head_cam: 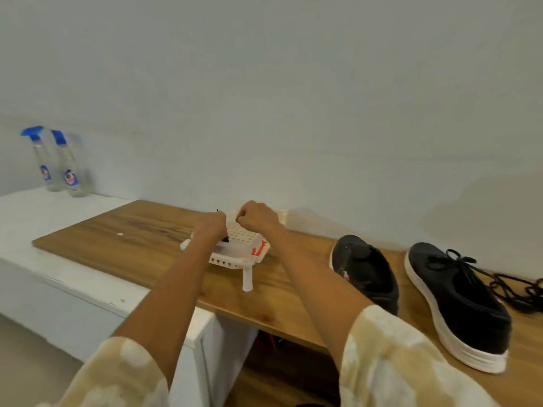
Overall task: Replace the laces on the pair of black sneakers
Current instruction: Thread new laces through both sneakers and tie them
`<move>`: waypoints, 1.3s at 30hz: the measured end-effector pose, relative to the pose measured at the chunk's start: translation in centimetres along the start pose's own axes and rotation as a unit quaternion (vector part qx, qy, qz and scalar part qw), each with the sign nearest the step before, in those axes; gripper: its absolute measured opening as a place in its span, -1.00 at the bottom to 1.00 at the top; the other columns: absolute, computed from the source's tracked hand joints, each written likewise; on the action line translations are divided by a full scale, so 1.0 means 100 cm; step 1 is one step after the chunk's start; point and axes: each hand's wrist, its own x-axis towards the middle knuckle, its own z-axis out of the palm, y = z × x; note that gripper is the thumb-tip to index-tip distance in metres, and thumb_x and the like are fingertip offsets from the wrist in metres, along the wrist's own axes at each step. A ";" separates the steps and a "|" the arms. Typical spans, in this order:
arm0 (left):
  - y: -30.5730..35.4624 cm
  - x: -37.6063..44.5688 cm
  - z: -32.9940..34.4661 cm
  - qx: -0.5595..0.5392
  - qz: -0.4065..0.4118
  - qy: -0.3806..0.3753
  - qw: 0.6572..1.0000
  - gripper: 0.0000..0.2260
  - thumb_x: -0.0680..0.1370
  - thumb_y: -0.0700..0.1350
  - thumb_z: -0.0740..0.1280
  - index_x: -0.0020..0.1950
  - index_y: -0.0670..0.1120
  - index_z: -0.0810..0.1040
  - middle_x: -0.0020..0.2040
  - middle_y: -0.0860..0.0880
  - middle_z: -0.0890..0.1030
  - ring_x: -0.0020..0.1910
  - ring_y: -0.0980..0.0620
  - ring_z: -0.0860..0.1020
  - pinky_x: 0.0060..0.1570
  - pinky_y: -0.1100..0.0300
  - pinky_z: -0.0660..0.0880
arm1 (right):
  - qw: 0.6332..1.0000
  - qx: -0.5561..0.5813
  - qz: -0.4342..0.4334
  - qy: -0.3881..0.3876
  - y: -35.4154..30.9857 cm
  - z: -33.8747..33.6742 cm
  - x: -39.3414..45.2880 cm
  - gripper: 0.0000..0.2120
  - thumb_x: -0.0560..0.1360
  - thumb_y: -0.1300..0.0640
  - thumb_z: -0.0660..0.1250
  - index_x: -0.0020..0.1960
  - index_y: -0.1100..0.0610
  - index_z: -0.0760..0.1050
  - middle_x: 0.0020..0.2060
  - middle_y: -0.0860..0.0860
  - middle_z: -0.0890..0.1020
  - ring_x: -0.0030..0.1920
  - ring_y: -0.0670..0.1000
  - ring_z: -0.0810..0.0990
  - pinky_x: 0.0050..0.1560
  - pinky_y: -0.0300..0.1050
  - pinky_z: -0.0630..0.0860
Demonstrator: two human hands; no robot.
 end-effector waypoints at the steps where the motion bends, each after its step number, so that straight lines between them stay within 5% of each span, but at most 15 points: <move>1: -0.004 0.007 0.002 0.042 0.014 -0.035 0.998 -0.72 0.59 -0.13 0.26 0.27 -0.18 0.43 0.22 -0.14 0.54 0.15 -0.09 0.52 0.08 0.12 0.46 | 1.000 -0.016 -0.009 -0.015 -0.009 0.007 0.007 -0.83 0.52 0.19 0.23 0.02 0.19 0.57 -0.13 0.08 0.62 -0.10 0.09 0.59 -0.12 -0.08 0.52; 4: -0.004 0.021 -0.001 0.078 0.039 -0.109 0.990 -0.67 0.60 -0.09 0.22 0.34 -0.16 0.37 0.29 -0.13 0.47 0.24 -0.10 0.47 0.17 0.12 0.41 | 0.999 -0.039 -0.013 -0.016 -0.013 0.020 0.019 -0.90 0.52 0.18 0.23 -0.08 0.19 0.48 -0.24 0.08 0.56 -0.17 0.10 0.55 -0.15 -0.07 0.47; 7: -0.003 0.031 0.001 0.079 0.051 -0.126 0.988 -0.63 0.56 -0.06 0.30 0.34 -0.12 0.40 0.23 -0.11 0.52 0.16 -0.08 0.51 0.13 0.09 0.43 | 1.000 -0.020 0.000 -0.011 0.005 0.023 0.022 -0.81 0.52 0.19 0.23 0.03 0.18 0.59 -0.06 0.08 0.65 -0.08 0.08 0.61 -0.06 -0.05 0.55; 12: 0.002 0.035 -0.003 0.049 0.073 -0.007 0.996 -0.81 0.55 -0.07 0.30 0.14 -0.08 0.52 0.10 -0.03 0.60 0.13 -0.05 0.52 0.26 0.01 0.27 | 0.996 0.035 -0.033 0.069 0.029 0.010 0.002 -0.74 0.53 0.26 0.20 0.11 0.11 0.59 0.13 0.03 0.62 0.06 0.04 0.58 -0.03 -0.13 0.49; 15: 0.018 0.024 -0.034 -0.116 0.118 0.087 0.982 -0.83 0.55 -0.03 0.29 0.07 -0.04 0.59 0.09 -0.02 0.60 0.11 -0.05 0.53 0.18 0.03 0.32 | 0.989 0.077 -0.071 0.107 0.037 -0.010 -0.009 -0.62 0.52 0.19 0.28 0.33 0.11 0.40 0.26 0.06 0.47 0.15 0.06 0.53 0.08 -0.08 0.47; 18: 0.054 -0.010 -0.073 -0.362 0.254 0.071 0.894 -0.91 0.55 -0.17 0.32 -0.03 -0.16 0.58 -0.08 -0.07 0.60 -0.13 0.05 0.55 -0.04 0.13 0.42 | 0.966 0.230 -0.070 0.100 0.048 -0.041 -0.028 -0.42 0.47 0.13 0.41 0.40 0.12 0.23 0.25 0.05 0.45 0.10 0.07 0.56 -0.02 -0.13 0.52; 21: 0.096 -0.059 -0.113 -0.486 0.364 0.037 0.794 -0.94 0.57 -0.20 0.30 -0.03 -0.14 0.56 -0.15 -0.02 0.59 -0.21 0.14 0.55 -0.14 0.32 0.49 | 0.927 0.363 -0.036 0.086 0.065 -0.080 -0.058 -0.63 0.50 0.08 0.39 0.26 0.15 0.42 -0.01 -0.02 0.59 -0.14 -0.02 0.62 -0.26 -0.25 0.52; 23: 0.123 -0.083 -0.134 -0.551 0.408 0.032 0.727 -0.94 0.58 -0.20 0.28 -0.03 -0.10 0.55 -0.15 0.01 0.61 -0.18 0.11 0.55 -0.07 0.25 0.49 | 0.925 0.374 -0.028 0.065 0.081 -0.099 -0.075 -0.80 0.54 0.07 0.34 0.09 0.17 0.55 -0.12 0.03 0.65 -0.23 -0.05 0.61 -0.27 -0.27 0.54; 26: 0.161 -0.113 -0.160 -0.647 0.447 0.036 0.617 -0.92 0.59 -0.24 0.25 -0.02 -0.12 0.53 -0.16 0.01 0.61 -0.20 0.08 0.54 -0.08 0.21 0.49 | 0.929 0.360 0.030 0.085 0.112 -0.117 -0.103 -0.77 0.59 0.05 0.26 0.01 0.21 0.57 -0.22 0.09 0.65 -0.34 -0.04 0.60 -0.32 -0.28 0.55; 28: 0.182 -0.123 -0.167 -0.680 0.436 0.055 0.587 -0.91 0.59 -0.23 0.25 -0.03 -0.08 0.53 -0.15 0.02 0.61 -0.19 0.09 0.55 -0.10 0.24 0.49 | 0.906 0.393 0.084 0.133 0.132 -0.130 -0.120 -0.74 0.61 0.04 0.21 0.00 0.23 0.54 -0.25 0.11 0.63 -0.39 -0.03 0.58 -0.37 -0.26 0.55; 30: 0.201 -0.124 -0.163 -0.687 0.392 0.069 0.607 -0.93 0.59 -0.19 0.26 -0.02 -0.06 0.52 -0.12 0.02 0.61 -0.17 0.11 0.55 -0.13 0.26 0.48 | 0.844 0.485 0.104 0.204 0.149 -0.150 -0.138 -0.77 0.63 0.10 0.16 -0.03 0.23 0.49 -0.30 0.14 0.60 -0.41 0.00 0.56 -0.39 -0.24 0.56; 34: 0.228 -0.104 -0.114 -0.665 0.252 0.020 0.703 -0.92 0.63 -0.14 0.18 0.04 -0.12 0.43 0.00 -0.07 0.58 -0.20 0.09 0.52 -0.19 0.23 0.42 | 0.701 0.643 0.094 0.293 0.165 -0.206 -0.159 -0.78 0.64 0.20 0.10 -0.12 0.20 0.42 -0.52 0.04 0.53 -0.47 0.00 0.57 -0.36 -0.17 0.57; 37: 0.245 -0.099 -0.075 -0.628 0.192 -0.058 0.752 -0.87 0.63 -0.20 0.12 0.07 -0.21 0.41 0.03 -0.18 0.59 -0.26 0.04 0.52 -0.28 0.20 0.39 | 0.682 0.651 0.071 0.325 0.167 -0.241 -0.167 -0.76 0.65 0.18 0.11 -0.16 0.19 0.42 -0.61 -0.03 0.47 -0.51 -0.02 0.52 -0.40 -0.18 0.53; 39: 0.255 -0.104 -0.062 -0.583 0.222 -0.091 0.776 -0.80 0.63 -0.20 0.11 0.11 -0.29 0.44 0.02 -0.19 0.61 -0.29 0.03 0.53 -0.40 0.25 0.40 | 0.670 0.640 0.049 0.373 0.168 -0.258 -0.171 -0.76 0.64 0.17 0.14 -0.17 0.20 0.44 -0.53 0.03 0.51 -0.46 0.02 0.51 -0.37 -0.15 0.56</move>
